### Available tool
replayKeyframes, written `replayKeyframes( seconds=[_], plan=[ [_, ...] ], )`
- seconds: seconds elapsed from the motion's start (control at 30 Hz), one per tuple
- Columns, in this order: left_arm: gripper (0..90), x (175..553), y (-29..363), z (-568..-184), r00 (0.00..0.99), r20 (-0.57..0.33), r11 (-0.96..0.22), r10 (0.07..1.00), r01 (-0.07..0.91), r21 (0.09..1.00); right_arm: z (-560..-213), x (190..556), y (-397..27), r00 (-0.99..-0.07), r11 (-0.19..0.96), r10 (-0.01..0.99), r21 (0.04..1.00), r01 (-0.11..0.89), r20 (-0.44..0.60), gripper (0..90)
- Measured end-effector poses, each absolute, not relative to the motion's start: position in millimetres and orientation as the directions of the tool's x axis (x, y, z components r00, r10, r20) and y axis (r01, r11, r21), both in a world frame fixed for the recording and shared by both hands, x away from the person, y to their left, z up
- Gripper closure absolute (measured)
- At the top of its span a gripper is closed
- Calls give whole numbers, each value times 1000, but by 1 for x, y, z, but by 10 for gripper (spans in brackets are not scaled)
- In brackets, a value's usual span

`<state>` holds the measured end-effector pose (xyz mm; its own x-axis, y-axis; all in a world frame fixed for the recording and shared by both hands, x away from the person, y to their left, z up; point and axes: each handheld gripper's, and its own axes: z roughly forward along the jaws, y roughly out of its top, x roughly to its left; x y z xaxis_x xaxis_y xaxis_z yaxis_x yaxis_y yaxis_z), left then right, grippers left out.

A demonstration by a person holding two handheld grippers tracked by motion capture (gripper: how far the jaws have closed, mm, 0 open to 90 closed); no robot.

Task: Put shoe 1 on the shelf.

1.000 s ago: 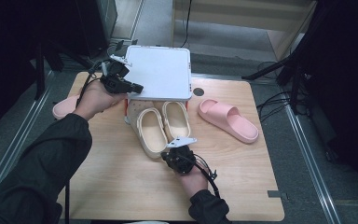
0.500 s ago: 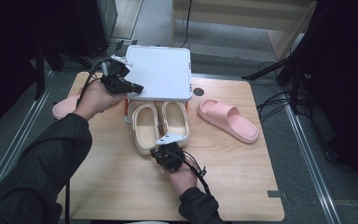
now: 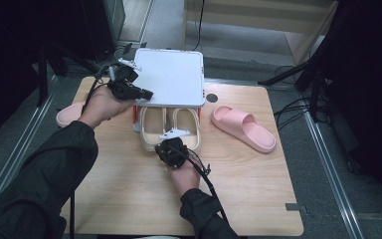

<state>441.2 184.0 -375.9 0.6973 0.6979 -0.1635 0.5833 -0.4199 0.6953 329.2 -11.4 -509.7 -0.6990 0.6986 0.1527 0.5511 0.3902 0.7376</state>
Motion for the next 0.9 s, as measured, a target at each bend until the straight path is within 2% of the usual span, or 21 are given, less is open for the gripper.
replayKeyframes(
  seconds=[0.33,0.53,0.77,0.9],
  plan=[
    [897,441,184,-376,697,-164,-421,698,584,694,-510,351,1,-674,380,729,749,542,118,891],
    [897,441,184,-376,697,-166,-420,698,585,694,-509,368,5,-634,340,759,741,579,148,900],
    [897,441,184,-376,697,-167,-418,698,586,694,-512,379,12,-638,356,763,759,545,101,900],
    [897,441,185,-376,697,-174,-413,695,586,697,-512,382,14,-626,337,771,761,555,116,893]
  ],
)
